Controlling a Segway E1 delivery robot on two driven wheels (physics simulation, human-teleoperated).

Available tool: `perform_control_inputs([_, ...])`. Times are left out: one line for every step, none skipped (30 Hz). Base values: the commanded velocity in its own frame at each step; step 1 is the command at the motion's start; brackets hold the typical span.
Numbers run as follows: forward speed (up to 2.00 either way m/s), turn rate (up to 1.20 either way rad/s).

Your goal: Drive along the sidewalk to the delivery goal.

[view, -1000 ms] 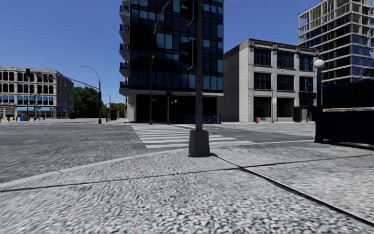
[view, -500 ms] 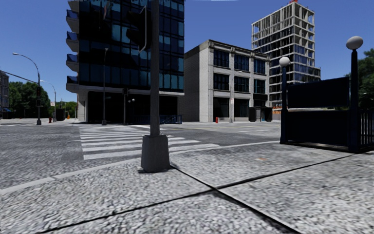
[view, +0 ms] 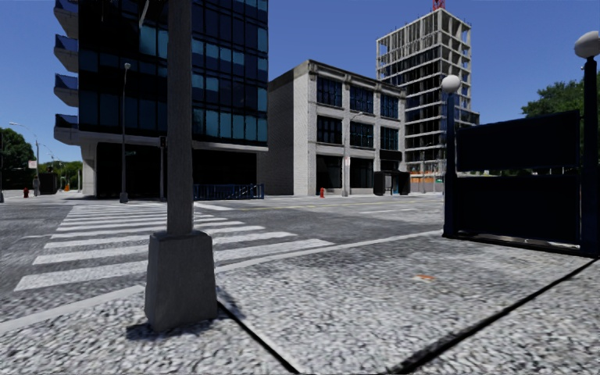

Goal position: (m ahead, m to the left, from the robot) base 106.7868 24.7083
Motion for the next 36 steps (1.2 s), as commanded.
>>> perform_control_inputs([2.00,0.00])
perform_control_inputs([2.00,0.00])
perform_control_inputs([2.00,0.00])
perform_control_inputs([2.00,0.00])
perform_control_inputs([2.00,0.00])
perform_control_inputs([2.00,0.00])
perform_control_inputs([2.00,0.00])
perform_control_inputs([2.00,0.00])
perform_control_inputs([2.00,0.00])
perform_control_inputs([2.00,0.00])
perform_control_inputs([2.00,0.00])
perform_control_inputs([2.00,0.00])
perform_control_inputs([2.00,0.00])
perform_control_inputs([2.00,0.00])
perform_control_inputs([2.00,0.00])
perform_control_inputs([2.00,0.00])
perform_control_inputs([2.00,0.00])
perform_control_inputs([2.00,0.00])
perform_control_inputs([2.00,0.00])
perform_control_inputs([2.00,0.00])
perform_control_inputs([2.00,0.00])
perform_control_inputs([2.00,0.00])
perform_control_inputs([2.00,0.00])
perform_control_inputs([2.00,0.00])
perform_control_inputs([2.00,0.17])
perform_control_inputs([2.00,0.34])
perform_control_inputs([1.97,0.45])
perform_control_inputs([1.97,0.45])
perform_control_inputs([1.84,0.49])
perform_control_inputs([1.71,0.50])
perform_control_inputs([1.71,0.50])
perform_control_inputs([1.65,0.50])
perform_control_inputs([1.63,0.51])
perform_control_inputs([1.62,0.51])
perform_control_inputs([1.62,0.51])
perform_control_inputs([1.61,0.52])
